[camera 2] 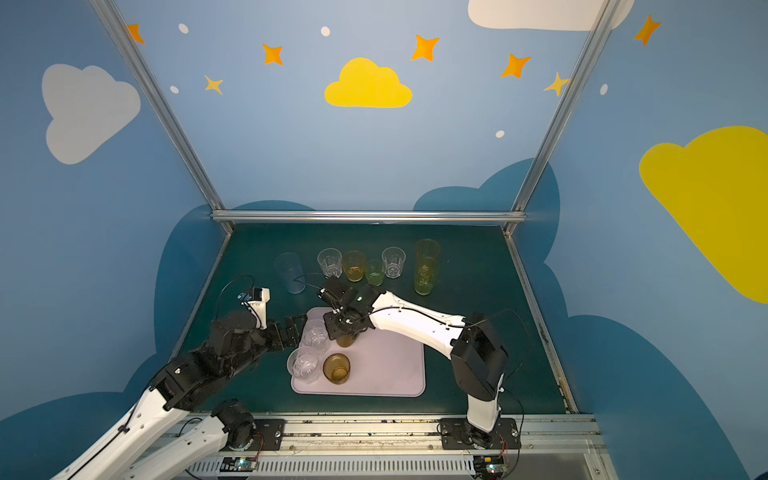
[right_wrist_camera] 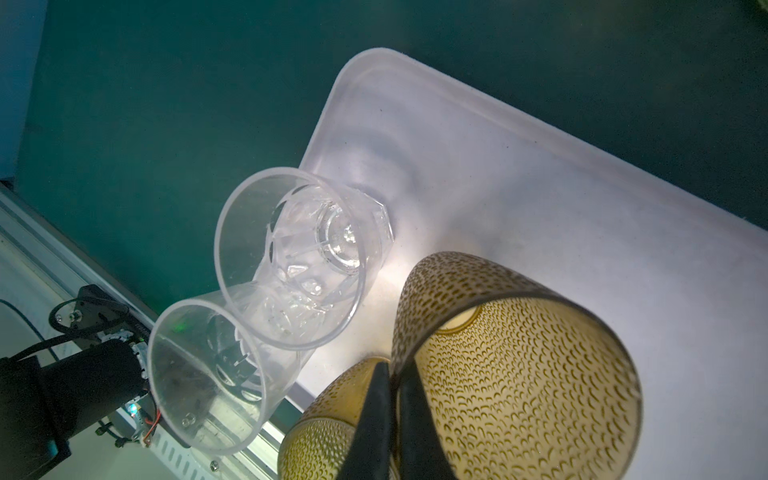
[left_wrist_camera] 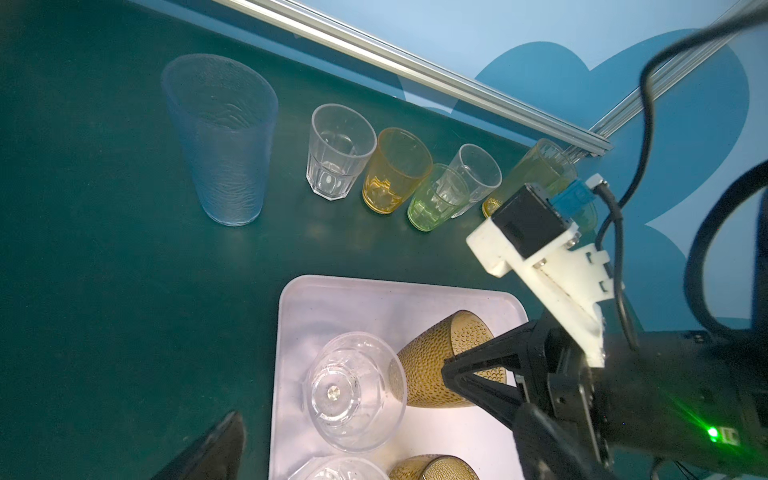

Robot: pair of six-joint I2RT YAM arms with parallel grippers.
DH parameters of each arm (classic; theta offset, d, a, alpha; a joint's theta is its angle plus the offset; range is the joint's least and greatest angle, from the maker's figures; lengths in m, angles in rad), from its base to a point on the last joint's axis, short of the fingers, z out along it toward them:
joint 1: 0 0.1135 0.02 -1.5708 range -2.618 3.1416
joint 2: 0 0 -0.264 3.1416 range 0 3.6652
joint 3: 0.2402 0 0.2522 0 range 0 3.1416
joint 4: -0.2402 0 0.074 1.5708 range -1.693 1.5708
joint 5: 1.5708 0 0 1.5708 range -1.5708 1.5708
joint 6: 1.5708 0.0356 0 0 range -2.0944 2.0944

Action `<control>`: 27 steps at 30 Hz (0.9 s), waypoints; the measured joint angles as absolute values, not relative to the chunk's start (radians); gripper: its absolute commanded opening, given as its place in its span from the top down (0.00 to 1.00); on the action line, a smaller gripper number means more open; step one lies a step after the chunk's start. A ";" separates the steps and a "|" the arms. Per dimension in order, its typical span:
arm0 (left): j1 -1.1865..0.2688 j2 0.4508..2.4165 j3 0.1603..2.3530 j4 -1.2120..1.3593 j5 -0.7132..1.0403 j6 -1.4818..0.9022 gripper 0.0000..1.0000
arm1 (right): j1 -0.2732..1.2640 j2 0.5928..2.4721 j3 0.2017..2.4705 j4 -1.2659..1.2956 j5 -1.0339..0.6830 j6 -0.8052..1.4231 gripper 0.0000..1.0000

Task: Place the glasses into the tray
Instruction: 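Lower the dimpled gold glass onto the tray beside the other gold glass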

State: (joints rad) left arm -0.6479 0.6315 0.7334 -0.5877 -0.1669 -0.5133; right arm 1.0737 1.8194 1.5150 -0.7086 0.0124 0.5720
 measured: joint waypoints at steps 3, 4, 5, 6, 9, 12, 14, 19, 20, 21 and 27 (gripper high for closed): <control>-0.648 0.632 0.732 -0.588 -0.167 -0.513 0.00 | 1.077 1.821 1.515 -0.720 0.012 0.572 1.00; -0.648 0.632 0.732 -0.588 -0.167 -0.513 0.00 | 1.079 1.823 1.515 -0.722 0.009 0.572 1.00; -0.648 0.632 0.732 -0.588 -0.167 -0.513 0.00 | 1.081 1.826 1.515 -0.722 0.008 0.572 1.00; -0.648 0.632 0.732 -0.588 -0.167 -0.513 0.00 | 1.083 1.829 1.515 -0.723 0.006 0.572 1.00; -0.648 0.631 0.732 -0.588 -0.167 -0.514 0.00 | 1.091 1.840 1.515 -0.723 0.002 0.572 1.00; -0.648 0.626 0.731 -0.587 -0.167 -0.514 0.00 | 1.099 1.851 1.515 -0.723 -0.002 0.575 1.00; -0.648 0.624 0.727 -0.587 -0.167 -0.514 0.00 | 1.103 1.856 1.515 -0.722 -0.002 0.578 1.00; -0.648 0.620 0.722 -0.587 -0.167 -0.517 0.00 | 1.110 1.856 1.515 -0.722 -0.003 0.580 1.00; -0.648 0.620 0.722 -0.587 -0.167 -0.517 0.00 | 1.110 1.856 1.515 -0.722 -0.003 0.580 1.00; -0.648 0.620 0.722 -0.587 -0.167 -0.517 0.00 | 1.110 1.857 1.515 -0.722 -0.004 0.580 1.00; -0.648 0.619 0.722 -0.587 -0.167 -0.517 0.00 | 1.111 1.867 1.525 -0.722 -0.018 0.579 0.89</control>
State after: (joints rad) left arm -0.6483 0.6189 0.7219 -0.5873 -0.1665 -0.5171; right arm 1.1107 1.8671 1.5249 -0.7219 -0.0181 0.5793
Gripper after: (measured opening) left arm 0.996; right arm 0.076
